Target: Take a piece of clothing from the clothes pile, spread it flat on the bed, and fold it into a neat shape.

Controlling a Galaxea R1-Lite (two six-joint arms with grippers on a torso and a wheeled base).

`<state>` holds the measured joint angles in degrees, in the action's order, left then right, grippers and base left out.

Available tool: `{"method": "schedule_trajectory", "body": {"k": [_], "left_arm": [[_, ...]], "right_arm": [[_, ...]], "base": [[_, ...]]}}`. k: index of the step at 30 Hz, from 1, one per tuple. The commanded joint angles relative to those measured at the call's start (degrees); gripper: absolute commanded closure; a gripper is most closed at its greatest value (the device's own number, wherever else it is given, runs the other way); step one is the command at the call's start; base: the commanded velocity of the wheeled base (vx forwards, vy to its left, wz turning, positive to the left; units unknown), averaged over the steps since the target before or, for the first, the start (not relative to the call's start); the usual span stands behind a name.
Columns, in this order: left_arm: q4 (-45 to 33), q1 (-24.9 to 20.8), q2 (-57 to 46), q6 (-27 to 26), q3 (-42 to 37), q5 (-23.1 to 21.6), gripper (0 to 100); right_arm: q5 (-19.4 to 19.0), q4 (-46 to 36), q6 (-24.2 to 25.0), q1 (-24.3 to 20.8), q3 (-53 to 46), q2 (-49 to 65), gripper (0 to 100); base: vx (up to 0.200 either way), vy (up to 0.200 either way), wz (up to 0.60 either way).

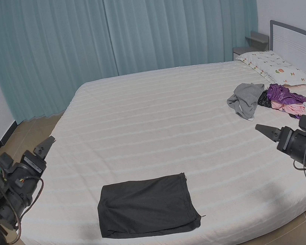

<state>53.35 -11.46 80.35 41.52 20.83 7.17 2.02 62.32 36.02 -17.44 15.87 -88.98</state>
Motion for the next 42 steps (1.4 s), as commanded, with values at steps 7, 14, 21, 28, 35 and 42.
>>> {"method": "schedule_trajectory", "body": {"k": [7, 14, 21, 28, 35, 42], "left_arm": [[-21.3, -1.5, -36.0, -13.5, -1.9, 7.7, 0], [-32.4, -1.2, -49.1, -23.2, -1.5, 10.8, 0], [-38.3, 1.3, -57.7, -28.4, -1.3, 11.4, 0], [-44.1, 5.6, -65.8, -33.3, -1.3, 11.2, 0], [-49.7, 7.0, -73.1, -37.8, -1.3, 11.1, 0], [-51.3, 10.7, -77.3, -41.9, -1.4, 10.6, 0]], "right_arm": [[2.5, -17.6, -17.5, 5.8, -10.5, 39.0, 0], [1.8, -44.2, -25.8, 10.3, -5.1, 59.2, 0], [2.2, -68.2, -32.5, 15.2, 1.7, 73.0, 0], [2.1, -79.5, -36.3, 18.0, 5.2, 81.8, 0], [2.6, -81.3, -39.1, 18.1, 4.1, 87.2, 0], [5.7, -82.8, -39.3, 18.1, 6.5, 87.0, 0]], "base": [[0.000, 0.000, 0.00], [0.000, 0.000, 0.00], [0.000, 0.000, 0.00], [0.000, 0.000, 0.00], [0.000, 0.000, 0.00], [0.000, 0.000, 0.00]]}}
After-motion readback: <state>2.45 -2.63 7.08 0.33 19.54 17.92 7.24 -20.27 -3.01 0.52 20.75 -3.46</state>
